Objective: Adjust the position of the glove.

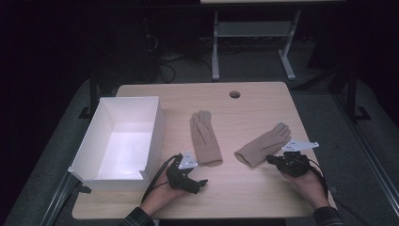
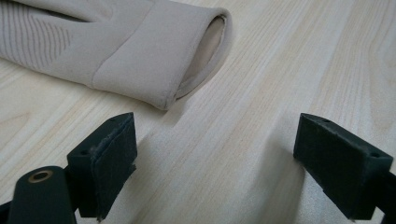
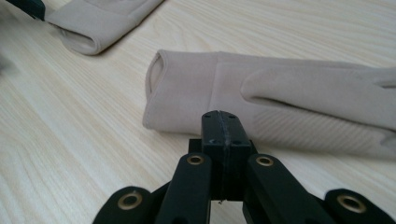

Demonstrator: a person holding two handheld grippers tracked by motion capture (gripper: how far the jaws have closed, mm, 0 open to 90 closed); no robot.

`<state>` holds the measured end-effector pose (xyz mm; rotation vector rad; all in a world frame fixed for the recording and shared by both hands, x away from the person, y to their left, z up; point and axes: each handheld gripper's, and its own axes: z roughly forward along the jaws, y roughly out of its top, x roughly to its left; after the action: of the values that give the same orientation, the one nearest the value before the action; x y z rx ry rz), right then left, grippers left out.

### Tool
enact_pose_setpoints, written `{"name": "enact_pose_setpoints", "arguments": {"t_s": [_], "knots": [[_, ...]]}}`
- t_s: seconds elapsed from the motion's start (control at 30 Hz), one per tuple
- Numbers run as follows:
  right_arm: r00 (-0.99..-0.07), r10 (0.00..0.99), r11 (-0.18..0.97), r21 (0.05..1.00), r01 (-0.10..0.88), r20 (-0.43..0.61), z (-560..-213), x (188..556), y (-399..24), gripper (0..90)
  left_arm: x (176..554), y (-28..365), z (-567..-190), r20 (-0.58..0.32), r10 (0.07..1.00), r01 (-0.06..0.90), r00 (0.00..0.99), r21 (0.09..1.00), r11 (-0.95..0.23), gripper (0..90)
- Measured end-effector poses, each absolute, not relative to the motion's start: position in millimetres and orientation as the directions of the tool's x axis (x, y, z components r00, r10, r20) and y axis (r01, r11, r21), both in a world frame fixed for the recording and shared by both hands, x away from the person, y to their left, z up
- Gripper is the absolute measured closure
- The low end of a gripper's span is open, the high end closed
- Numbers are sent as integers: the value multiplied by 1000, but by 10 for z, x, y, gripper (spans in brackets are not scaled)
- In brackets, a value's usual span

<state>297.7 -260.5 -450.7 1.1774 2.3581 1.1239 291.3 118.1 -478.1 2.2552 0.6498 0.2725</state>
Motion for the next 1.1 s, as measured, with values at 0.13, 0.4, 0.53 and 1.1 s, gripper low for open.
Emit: {"name": "enact_pose_setpoints", "arguments": {"t_s": [0.13, 0.4, 0.53, 1.1], "knots": [[-645, 757, 362, 751, 552, 109, -4498, 3049, -2549, 900, 2913, 1181, -4781, -5, 530, 368, 848, 725, -582, 127], [-670, 734, 369, 761, 533, 113, -4465, 3179, -2391, 900, 2913, 1181, -4780, -5, 530, 369, 848, 724, -583, 127], [-675, 727, 360, 766, 533, 128, -4451, 3206, -2354, 900, 2912, 1181, -4779, -5, 531, 370, 847, 724, -583, 128], [-709, 695, 394, 760, 517, 121, -4507, 3436, -2039, 900, 2911, 1180, -4778, -6, 531, 370, 847, 724, -583, 127]]}}
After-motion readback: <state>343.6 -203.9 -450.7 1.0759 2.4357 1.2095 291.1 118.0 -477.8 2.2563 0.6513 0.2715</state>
